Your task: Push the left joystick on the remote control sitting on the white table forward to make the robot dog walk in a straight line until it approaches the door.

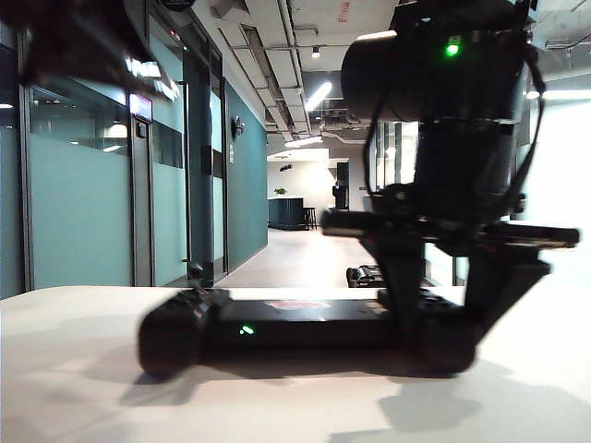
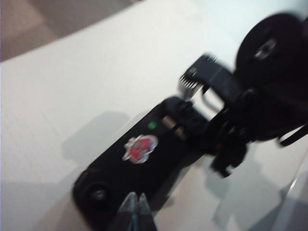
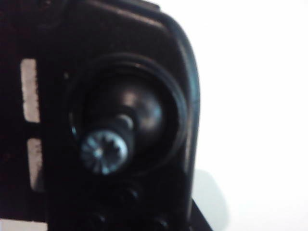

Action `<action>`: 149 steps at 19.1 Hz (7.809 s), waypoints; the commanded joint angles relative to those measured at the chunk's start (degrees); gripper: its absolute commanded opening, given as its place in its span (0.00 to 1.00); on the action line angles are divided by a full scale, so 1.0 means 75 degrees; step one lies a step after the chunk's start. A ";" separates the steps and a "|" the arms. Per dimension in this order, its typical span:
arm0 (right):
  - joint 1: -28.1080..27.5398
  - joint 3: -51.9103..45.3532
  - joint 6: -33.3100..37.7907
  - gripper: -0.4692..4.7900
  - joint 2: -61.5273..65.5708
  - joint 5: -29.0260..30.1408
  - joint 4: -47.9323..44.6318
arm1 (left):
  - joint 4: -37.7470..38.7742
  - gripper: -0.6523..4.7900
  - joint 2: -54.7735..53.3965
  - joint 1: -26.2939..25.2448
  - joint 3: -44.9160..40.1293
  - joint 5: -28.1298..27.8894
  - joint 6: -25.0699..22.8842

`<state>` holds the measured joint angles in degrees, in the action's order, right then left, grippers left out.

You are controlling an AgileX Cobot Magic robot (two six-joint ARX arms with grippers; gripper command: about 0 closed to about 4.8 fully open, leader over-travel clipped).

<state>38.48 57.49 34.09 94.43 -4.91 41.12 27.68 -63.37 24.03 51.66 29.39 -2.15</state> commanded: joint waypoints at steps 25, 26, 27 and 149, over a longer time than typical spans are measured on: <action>-0.0099 -0.0017 0.0498 0.37 -0.0012 0.0221 0.0230 | -0.2343 0.11 -0.2917 0.0009 -0.0842 0.1107 -0.1918; -0.0099 -0.0017 0.0481 0.37 -0.0012 0.0221 0.0256 | -0.2454 0.11 -0.3054 0.0003 -0.0839 0.1113 -0.1918; -0.0099 -0.0017 0.0478 0.37 -0.0012 0.0221 0.0268 | -0.2530 0.11 -0.3133 0.0003 -0.0839 0.1113 -0.1915; -0.0064 -0.1204 -0.3582 0.08 -0.5056 -0.0388 -0.2495 | -0.3643 0.11 0.7329 -0.0003 -0.5418 -0.3305 0.0548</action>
<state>37.98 48.16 7.44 56.64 -7.90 23.44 1.17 -8.56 24.03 11.14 5.58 2.17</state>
